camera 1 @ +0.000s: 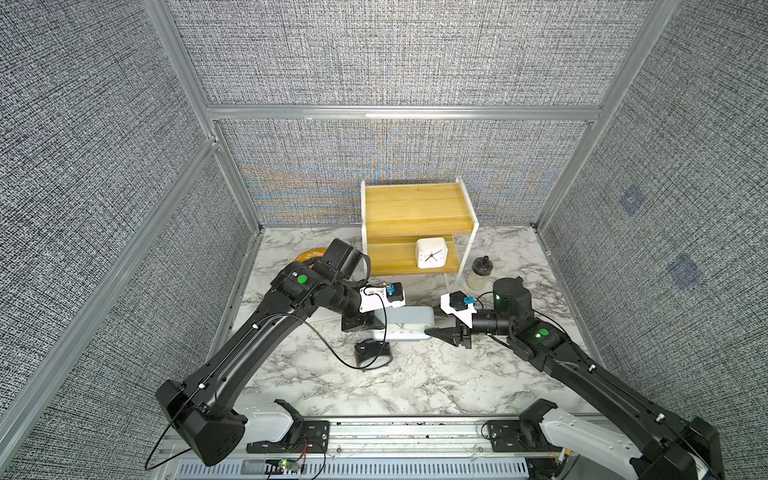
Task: Place the alarm clocks on the shelf by style
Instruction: Pick up the alarm from the center of the board.
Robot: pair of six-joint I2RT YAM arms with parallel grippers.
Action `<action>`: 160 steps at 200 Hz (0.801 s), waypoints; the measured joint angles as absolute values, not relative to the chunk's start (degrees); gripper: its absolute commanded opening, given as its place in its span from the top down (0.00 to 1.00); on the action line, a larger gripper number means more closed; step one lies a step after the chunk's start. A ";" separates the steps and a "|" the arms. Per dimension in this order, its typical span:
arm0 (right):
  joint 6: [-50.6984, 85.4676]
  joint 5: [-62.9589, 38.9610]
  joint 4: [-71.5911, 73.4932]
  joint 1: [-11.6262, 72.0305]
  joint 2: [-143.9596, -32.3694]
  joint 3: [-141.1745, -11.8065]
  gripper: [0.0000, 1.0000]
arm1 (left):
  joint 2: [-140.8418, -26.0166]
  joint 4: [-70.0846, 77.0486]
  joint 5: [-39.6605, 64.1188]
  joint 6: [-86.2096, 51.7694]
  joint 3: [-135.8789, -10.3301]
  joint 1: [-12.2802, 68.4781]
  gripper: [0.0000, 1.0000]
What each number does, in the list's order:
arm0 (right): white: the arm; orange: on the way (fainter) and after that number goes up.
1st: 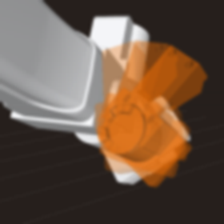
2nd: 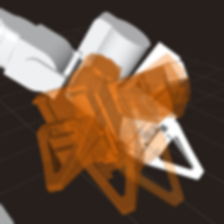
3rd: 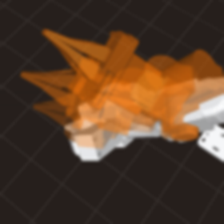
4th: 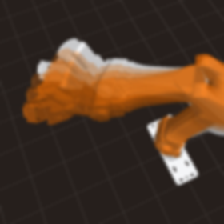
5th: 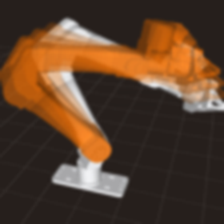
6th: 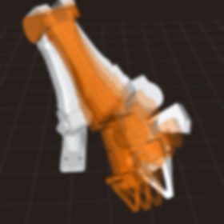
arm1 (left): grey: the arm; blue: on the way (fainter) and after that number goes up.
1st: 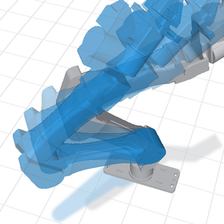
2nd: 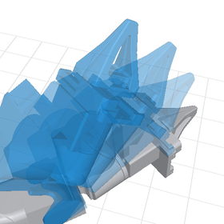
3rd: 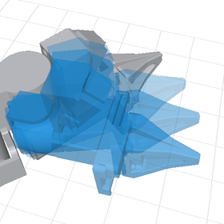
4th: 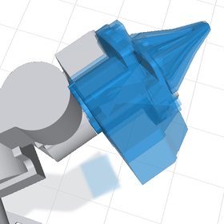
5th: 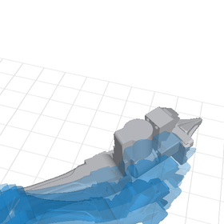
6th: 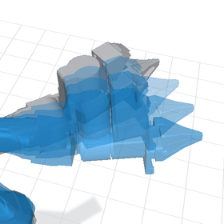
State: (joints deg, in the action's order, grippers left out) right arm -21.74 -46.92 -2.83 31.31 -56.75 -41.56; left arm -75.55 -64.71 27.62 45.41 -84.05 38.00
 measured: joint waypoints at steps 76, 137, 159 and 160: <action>-21.52 -46.44 -3.22 31.44 -56.03 -41.04 0.67 | -71.29 -57.01 27.31 42.96 -78.56 37.69 0.17; -17.85 -46.26 -0.56 28.23 -54.81 -39.22 0.71 | -64.14 -40.21 32.71 33.56 -69.84 30.28 0.04; -16.80 -46.37 0.21 25.93 -54.74 -39.22 0.71 | -63.16 -32.60 36.82 28.21 -66.48 26.46 0.05; -16.78 -46.37 0.23 25.85 -54.74 -39.24 0.71 | -63.09 -32.05 37.12 27.73 -66.24 26.20 0.05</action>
